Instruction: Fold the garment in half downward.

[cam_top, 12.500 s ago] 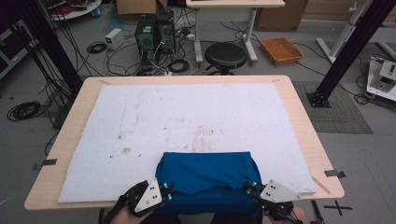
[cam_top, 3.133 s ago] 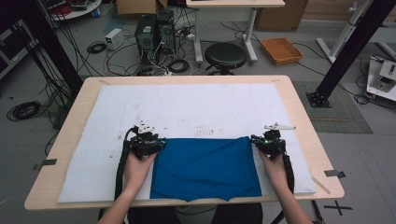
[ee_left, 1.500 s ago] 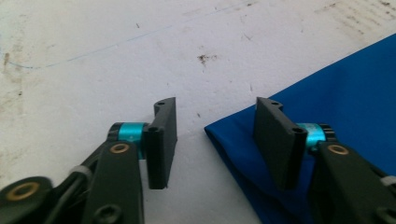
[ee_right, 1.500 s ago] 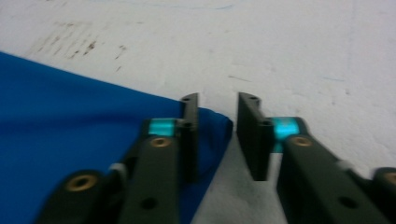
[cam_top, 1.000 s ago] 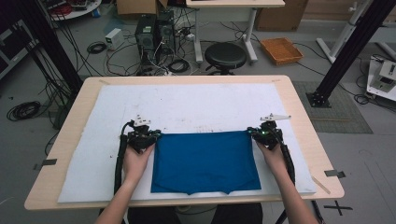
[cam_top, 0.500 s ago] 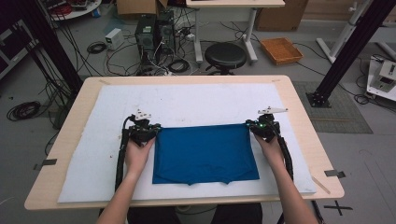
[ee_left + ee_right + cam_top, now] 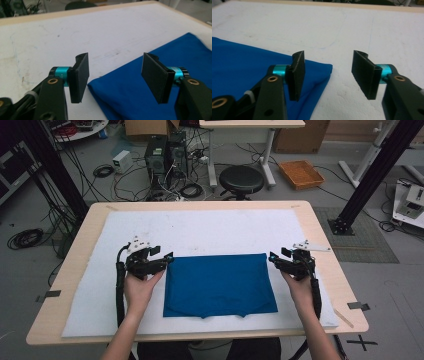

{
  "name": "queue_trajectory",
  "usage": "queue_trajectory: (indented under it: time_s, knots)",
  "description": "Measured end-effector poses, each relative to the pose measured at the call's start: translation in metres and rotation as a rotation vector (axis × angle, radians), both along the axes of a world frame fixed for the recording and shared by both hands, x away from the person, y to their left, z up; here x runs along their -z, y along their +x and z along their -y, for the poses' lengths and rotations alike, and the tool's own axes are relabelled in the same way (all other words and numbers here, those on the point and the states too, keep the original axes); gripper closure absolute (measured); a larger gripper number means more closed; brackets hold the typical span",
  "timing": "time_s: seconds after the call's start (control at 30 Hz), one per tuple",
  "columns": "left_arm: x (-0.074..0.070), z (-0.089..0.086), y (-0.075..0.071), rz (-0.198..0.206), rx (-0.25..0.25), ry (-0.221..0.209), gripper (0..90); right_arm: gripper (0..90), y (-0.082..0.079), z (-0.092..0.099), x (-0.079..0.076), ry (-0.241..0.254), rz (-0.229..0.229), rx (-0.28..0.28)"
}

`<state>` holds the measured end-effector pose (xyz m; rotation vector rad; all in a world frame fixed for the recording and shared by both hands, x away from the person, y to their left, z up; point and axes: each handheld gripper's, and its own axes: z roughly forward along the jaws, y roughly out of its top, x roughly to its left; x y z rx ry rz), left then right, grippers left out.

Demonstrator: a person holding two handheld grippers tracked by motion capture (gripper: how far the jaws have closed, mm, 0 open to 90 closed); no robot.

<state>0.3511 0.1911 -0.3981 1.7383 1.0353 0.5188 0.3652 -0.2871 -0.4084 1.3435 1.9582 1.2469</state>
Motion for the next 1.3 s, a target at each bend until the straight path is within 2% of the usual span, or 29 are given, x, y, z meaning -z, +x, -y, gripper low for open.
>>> queue_trajectory:
  time_s: [0.13,0.27,0.3,0.37,0.4,0.47,0.5,0.57,0.7,0.77,0.87,1.03,1.3]
  knots:
    - [-0.012,-0.005,-0.021,0.065,0.028,-0.008,38.5,38.4,-0.008,0.004,-0.006,0.046,0.036,-0.02]
    - [-0.012,-0.022,-0.028,0.105,0.045,-0.118,41.0,38.3,-0.016,0.007,-0.011,0.102,0.065,-0.037]
    - [-0.011,-0.024,-0.029,0.105,0.033,-0.116,41.3,38.6,-0.017,0.008,-0.012,0.121,0.07,-0.04]
    - [-0.006,-0.028,-0.029,0.132,0.039,-0.098,41.5,38.6,-0.018,0.01,-0.014,0.137,0.077,-0.033]
    - [-0.002,-0.029,-0.029,0.152,0.039,-0.087,41.4,38.6,-0.018,0.01,-0.014,0.136,0.081,-0.032]
    - [0.002,-0.031,-0.029,0.168,0.037,-0.076,41.4,38.8,-0.017,0.011,-0.014,0.132,0.081,-0.036]
    - [0.003,-0.032,-0.029,0.164,0.034,-0.073,41.4,38.9,-0.016,0.012,-0.014,0.127,0.081,-0.037]
    - [0.002,-0.033,-0.029,0.141,0.034,-0.095,41.2,38.9,-0.016,0.012,-0.014,0.12,0.081,-0.035]
    - [-0.003,-0.035,-0.031,0.13,0.023,-0.073,40.5,38.9,-0.015,0.012,-0.016,0.093,0.078,-0.036]
    - [-0.006,-0.036,-0.031,0.102,0.014,-0.064,38.7,38.6,-0.015,0.013,-0.017,0.09,0.074,-0.038]
    - [-0.008,-0.037,-0.031,0.079,0.011,-0.082,38.0,37.1,-0.015,0.015,-0.019,0.086,0.065,-0.047]
    - [-0.01,-0.037,-0.032,0.083,-0.001,-0.059,37.4,35.7,-0.015,0.017,-0.02,0.079,0.064,-0.047]
    - [-0.012,-0.035,-0.034,0.098,-0.001,-0.055,37.3,35.4,-0.015,0.019,-0.02,0.081,0.056,-0.051]
